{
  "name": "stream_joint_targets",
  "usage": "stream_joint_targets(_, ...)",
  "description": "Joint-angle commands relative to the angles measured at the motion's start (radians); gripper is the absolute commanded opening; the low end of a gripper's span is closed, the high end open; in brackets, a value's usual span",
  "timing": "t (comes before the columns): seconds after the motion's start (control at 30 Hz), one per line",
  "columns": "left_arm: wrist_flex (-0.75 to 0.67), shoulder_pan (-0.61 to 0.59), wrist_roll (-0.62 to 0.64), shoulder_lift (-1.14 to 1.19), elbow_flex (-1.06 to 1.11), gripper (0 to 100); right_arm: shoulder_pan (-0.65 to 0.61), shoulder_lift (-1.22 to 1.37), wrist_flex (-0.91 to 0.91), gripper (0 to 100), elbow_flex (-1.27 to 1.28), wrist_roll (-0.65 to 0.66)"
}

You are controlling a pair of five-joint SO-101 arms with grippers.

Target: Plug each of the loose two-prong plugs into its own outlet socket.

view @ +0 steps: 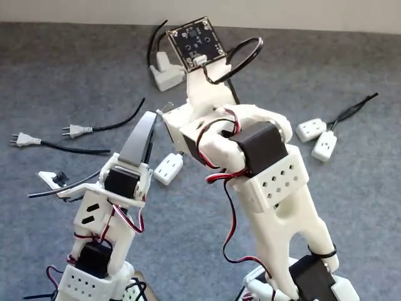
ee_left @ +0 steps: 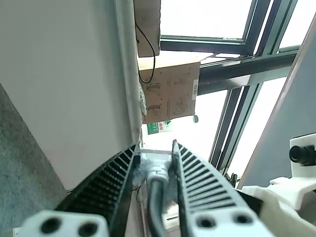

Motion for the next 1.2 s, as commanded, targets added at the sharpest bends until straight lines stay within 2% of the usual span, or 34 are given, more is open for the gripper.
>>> stream_joint_targets(0.0, 0.008, 0.058, -0.005, 0.002, -0.024, 1, 0.007, -0.002, -0.062, 0.7, -0.045, 0.009)
stream_joint_targets(0.23, 0.009, 0.077, -0.005, 0.004, -0.018, 1, 0.012, 0.059, -0.051, 0.7, -0.047, 0.009)
stream_joint_targets(0.4, 0.068, 0.077, -0.005, 0.004, -0.022, 1, 0.076, 0.067, -0.05, 0.7, -0.047, 0.009)
stream_joint_targets(0.67, 0.083, 0.067, -0.005, 0.007, -0.018, 1, 0.168, -0.038, -0.05, 0.7, -0.048, 0.009)
stream_joint_targets(0.8, 0.138, -0.004, -0.005, 0.007, -0.03, 1, 0.246, -0.124, -0.01, 0.7, -0.047, 0.009)
stream_joint_targets(0.97, 0.143, -0.13, -0.014, 0.01, -0.044, 1, 0.4, -0.209, 0.093, 0.7, -0.047, 0.009)
stream_joint_targets(1.17, 0.319, -0.147, -0.173, 0.01, -0.107, 1, 0.619, -0.254, 0.266, 0.7, -0.047, 0.009)
